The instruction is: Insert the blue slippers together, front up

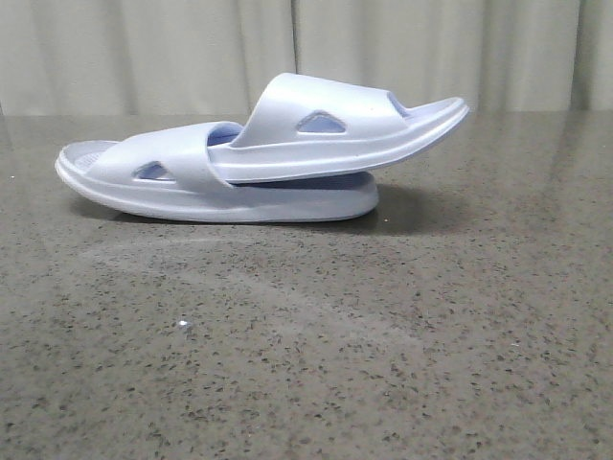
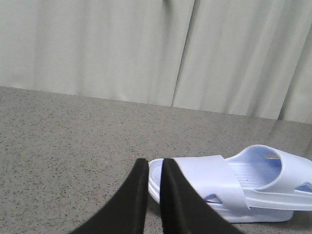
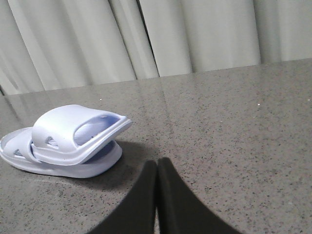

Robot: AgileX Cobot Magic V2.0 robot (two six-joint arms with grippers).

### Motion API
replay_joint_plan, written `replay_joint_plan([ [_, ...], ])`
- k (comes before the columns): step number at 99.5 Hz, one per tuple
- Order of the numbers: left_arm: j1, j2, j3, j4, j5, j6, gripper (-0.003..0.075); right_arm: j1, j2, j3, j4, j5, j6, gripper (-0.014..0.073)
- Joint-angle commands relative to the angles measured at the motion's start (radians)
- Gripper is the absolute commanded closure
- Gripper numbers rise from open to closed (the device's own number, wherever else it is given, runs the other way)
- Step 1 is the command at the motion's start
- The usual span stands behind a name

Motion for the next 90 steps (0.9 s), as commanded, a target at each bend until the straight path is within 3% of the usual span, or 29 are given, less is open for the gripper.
replay_joint_plan([
  [1, -0.008, 0.008, -0.028, -0.012, -0.012, 0.0, 0.0705, 0.002, 0.004, -0.024, 0.015, -0.038, -0.01, 0.0672],
  [59, -0.008, 0.008, -0.021, 0.042, -0.03, -0.012, 0.0705, 0.002, 0.004, -0.024, 0.015, -0.038, -0.01, 0.0672],
  [64, -0.006, 0.008, -0.012, 0.212, -0.03, -0.106, 0.0705, 0.002, 0.004, -0.024, 0.015, -0.038, -0.01, 0.0672],
  [79, 0.05, -0.019, 0.065, 0.857, -0.09, -0.776, 0.0705, 0.002, 0.004, -0.024, 0.015, -0.038, -0.01, 0.0672],
  [90, 0.128, -0.087, 0.138, 1.193, -0.088, -1.084, 0.0705, 0.002, 0.004, -0.024, 0.015, -0.038, -0.01, 0.0672],
])
